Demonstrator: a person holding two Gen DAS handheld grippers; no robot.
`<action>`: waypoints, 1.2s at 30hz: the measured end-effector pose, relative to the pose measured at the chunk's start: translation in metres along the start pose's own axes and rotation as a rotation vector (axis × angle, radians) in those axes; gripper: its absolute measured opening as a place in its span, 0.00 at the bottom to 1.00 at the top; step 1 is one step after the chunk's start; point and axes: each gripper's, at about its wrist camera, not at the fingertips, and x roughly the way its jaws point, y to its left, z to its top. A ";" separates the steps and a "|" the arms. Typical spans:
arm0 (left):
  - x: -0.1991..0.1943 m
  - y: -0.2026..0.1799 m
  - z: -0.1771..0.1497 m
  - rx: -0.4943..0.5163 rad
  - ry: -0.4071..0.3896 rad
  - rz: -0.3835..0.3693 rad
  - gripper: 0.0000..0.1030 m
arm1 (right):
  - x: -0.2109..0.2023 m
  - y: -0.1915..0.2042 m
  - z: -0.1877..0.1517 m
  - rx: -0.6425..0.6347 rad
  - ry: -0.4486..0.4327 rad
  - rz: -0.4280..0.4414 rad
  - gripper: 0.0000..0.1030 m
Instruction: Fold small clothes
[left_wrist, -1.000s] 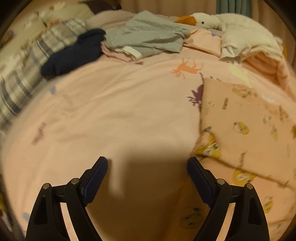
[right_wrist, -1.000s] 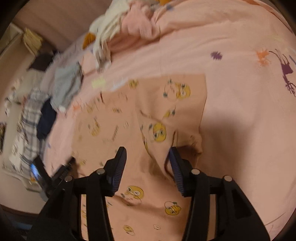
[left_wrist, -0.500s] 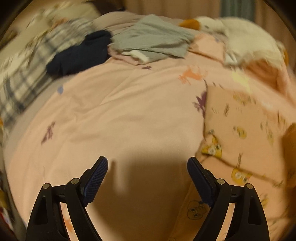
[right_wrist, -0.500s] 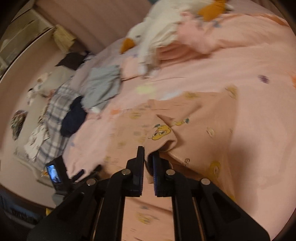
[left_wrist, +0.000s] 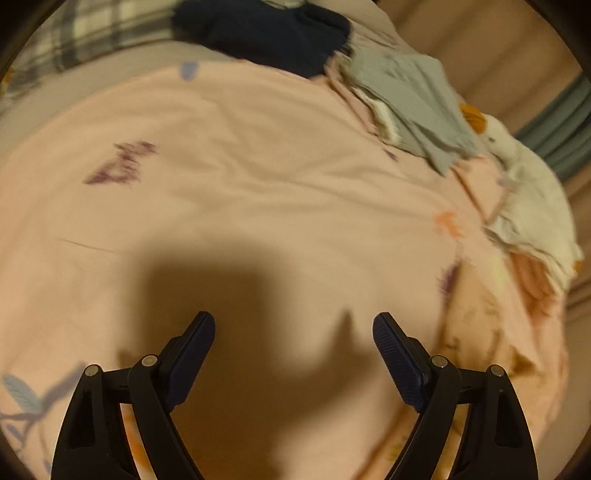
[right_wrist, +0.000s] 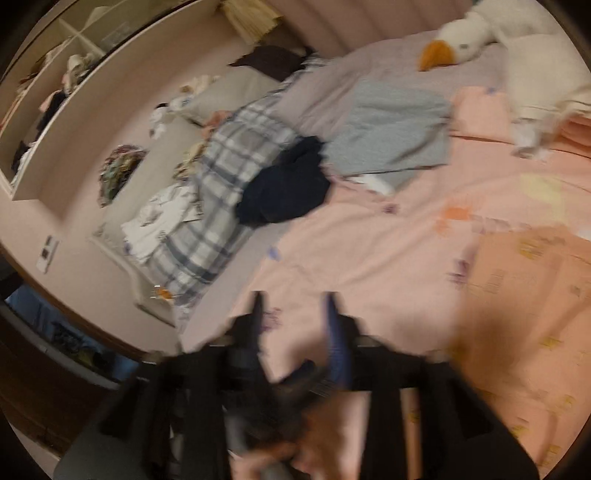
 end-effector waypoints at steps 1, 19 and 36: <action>0.000 -0.008 -0.003 0.023 -0.001 -0.005 0.85 | -0.020 -0.016 -0.004 -0.005 -0.024 -0.073 0.51; 0.011 -0.043 -0.025 0.198 0.034 0.077 0.85 | -0.089 -0.188 -0.030 0.376 -0.048 -0.490 0.60; 0.026 -0.062 -0.038 0.392 -0.013 0.220 0.85 | -0.194 -0.279 -0.021 0.333 -0.190 -1.005 0.10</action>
